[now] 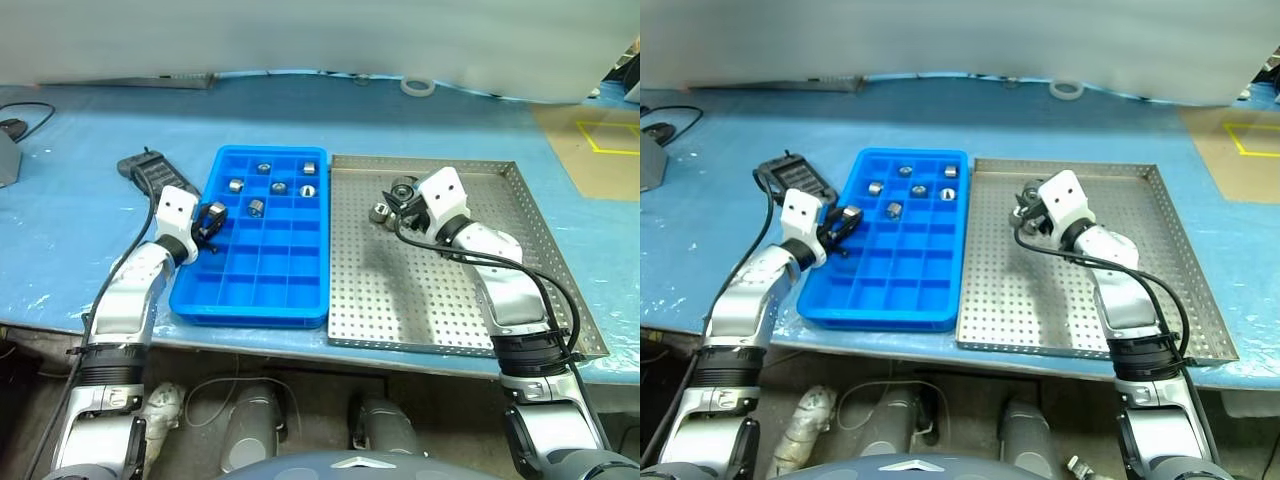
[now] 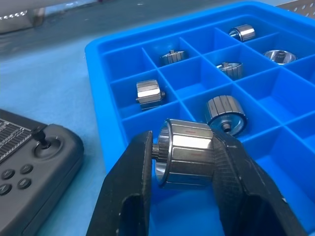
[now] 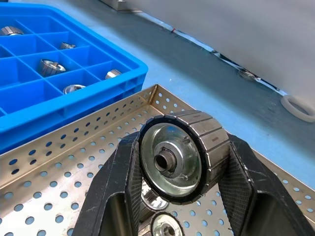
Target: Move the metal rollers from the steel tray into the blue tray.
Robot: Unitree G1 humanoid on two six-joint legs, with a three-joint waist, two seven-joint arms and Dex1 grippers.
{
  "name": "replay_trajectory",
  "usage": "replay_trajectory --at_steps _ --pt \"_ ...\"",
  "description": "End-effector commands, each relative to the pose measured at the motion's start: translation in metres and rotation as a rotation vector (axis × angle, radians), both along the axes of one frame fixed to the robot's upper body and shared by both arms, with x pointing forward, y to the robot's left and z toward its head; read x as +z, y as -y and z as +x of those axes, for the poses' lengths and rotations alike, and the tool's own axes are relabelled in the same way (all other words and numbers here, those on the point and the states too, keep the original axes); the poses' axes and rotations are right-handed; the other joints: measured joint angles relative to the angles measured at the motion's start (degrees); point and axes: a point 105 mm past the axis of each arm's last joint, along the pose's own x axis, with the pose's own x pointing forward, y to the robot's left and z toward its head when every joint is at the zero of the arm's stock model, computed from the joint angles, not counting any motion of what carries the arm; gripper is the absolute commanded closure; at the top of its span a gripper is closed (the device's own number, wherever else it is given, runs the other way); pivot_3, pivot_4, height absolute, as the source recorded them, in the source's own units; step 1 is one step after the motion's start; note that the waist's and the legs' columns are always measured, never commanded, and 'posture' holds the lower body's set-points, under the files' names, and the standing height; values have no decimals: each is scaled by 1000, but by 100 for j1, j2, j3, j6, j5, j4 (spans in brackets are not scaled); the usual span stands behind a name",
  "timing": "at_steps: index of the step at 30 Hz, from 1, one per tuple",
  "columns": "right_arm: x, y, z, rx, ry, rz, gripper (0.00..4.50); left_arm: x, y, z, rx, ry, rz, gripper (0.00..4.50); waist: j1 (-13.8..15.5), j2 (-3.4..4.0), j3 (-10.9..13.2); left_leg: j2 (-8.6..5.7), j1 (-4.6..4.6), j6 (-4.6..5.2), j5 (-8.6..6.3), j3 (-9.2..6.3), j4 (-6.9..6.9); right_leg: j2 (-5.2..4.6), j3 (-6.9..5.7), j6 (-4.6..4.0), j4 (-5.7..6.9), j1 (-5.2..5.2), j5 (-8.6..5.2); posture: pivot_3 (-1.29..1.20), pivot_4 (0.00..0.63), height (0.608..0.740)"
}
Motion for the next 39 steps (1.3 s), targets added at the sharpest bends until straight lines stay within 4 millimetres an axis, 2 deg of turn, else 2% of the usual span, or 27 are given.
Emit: replay_trajectory --at_steps 1,6,14,18,22,26,29,32,37,39 --pt "15 2 -2 4 62 -1 2716 -6 7 0 -24 -11 15 3081 -4 0 0 0 0 -2 1 0 -2 0 0 0 0 -1 0 -55 150 740" --pt "13 4 -4 -8 65 -2 2716 -18 0 -3 -30 -85 52 3081 -10 1 -1 0 16 -13 9 0 -24 2 1 1 -1 2 -1 -78 150 740" --pt "11 6 -4 -23 70 -8 2716 -7 -9 -8 -38 -78 114 3081 -29 2 -1 8 34 -35 22 2 -42 18 11 1 -1 4 -1 -83 150 740" --pt "12 5 -5 -18 73 -11 2716 4 -9 -15 -94 -73 140 1962 -46 2 -1 15 34 -44 28 2 -52 28 12 0 -4 -2 -1 -83 150 740" --pt "11 5 -4 -13 72 -16 2716 16 -17 -10 -80 -46 178 654 -34 0 0 21 29 -49 31 3 -60 37 11 -1 -5 -12 -2 -69 150 740" --pt "12 3 -2 -9 76 -13 2716 26 -17 -3 -67 -15 184 654 -10 0 0 23 29 -50 31 3 -59 39 11 -1 -5 -9 -2 -67 150 740" --pt "13 0 -2 0 80 -11 2716 51 6 1 -156 38 75 654 7 -7 4 22 28 -51 31 3 -57 38 11 -1 -5 -8 -2 -65 150 740" --pt "18 -4 -3 18 99 -21 2716 74 48 -8 -388 20 -156 654 16 -8 5 21 27 -52 32 3 -53 36 10 -2 -3 -7 -2 -64 150 740" --pt "33 -22 -10 115 171 -81 2716 90 110 -25 -751 -100 -361 654 -5 -9 5 19 27 -54 34 6 -55 34 12 -3 0 -12 -2 -79 150 740" --pt "38 -28 -13 145 199 -106 2716 92 129 -23 -828 -139 -417 654 -14 -9 6 19 27 -53 34 6 -56 35 12 -4 1 -12 -3 -88 150 740"
